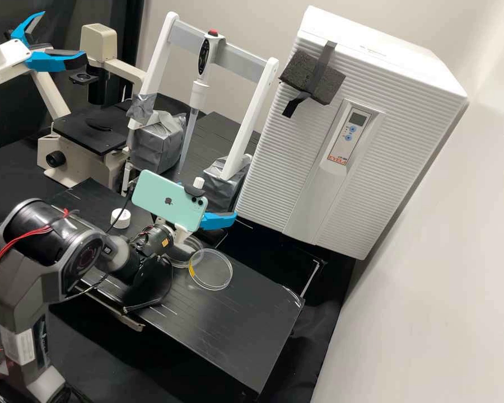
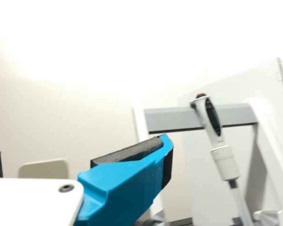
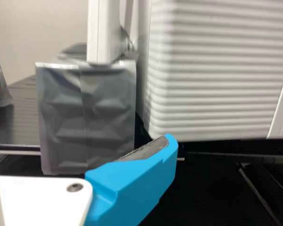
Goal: Use the pipette
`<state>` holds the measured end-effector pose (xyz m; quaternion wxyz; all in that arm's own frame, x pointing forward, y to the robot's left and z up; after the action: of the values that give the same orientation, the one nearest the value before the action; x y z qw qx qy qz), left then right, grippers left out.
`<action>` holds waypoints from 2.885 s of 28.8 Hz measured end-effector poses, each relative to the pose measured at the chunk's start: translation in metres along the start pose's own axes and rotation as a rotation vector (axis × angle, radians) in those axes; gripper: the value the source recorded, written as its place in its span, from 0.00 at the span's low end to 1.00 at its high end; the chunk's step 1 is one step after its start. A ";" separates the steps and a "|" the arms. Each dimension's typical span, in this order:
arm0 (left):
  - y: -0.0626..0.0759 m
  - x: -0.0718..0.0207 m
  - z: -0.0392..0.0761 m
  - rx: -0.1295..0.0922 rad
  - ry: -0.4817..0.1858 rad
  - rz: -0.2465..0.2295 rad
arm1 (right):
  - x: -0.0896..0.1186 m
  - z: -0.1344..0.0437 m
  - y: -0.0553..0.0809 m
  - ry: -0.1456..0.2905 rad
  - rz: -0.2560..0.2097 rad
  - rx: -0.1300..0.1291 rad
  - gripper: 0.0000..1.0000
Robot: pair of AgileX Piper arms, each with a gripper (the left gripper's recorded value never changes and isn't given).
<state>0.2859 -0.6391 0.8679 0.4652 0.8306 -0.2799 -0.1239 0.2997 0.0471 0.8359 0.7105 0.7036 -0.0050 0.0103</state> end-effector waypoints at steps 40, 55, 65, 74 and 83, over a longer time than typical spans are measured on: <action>-0.032 0.0308 0.028 -0.020 -0.065 -0.144 | 0.051 -0.192 0.076 0.239 0.062 -0.058 1.00; -0.037 0.0316 0.026 -0.020 -0.061 -0.158 | 0.071 -0.192 0.068 0.200 0.025 -0.076 0.00; -0.038 0.0317 0.023 -0.019 -0.054 -0.160 | 0.071 -0.192 0.068 0.200 0.026 -0.087 0.00; -0.042 0.0322 0.023 -0.022 -0.052 -0.170 | 0.072 -0.190 0.067 0.185 0.022 -0.068 0.00; -0.042 0.0322 0.023 -0.022 -0.052 -0.170 | 0.073 -0.190 0.066 0.184 0.019 -0.071 0.00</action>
<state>0.3160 -0.6567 0.8224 0.4547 0.8427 -0.2192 -0.1874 0.3697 0.2379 0.9014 0.7324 0.6739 0.0532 0.0812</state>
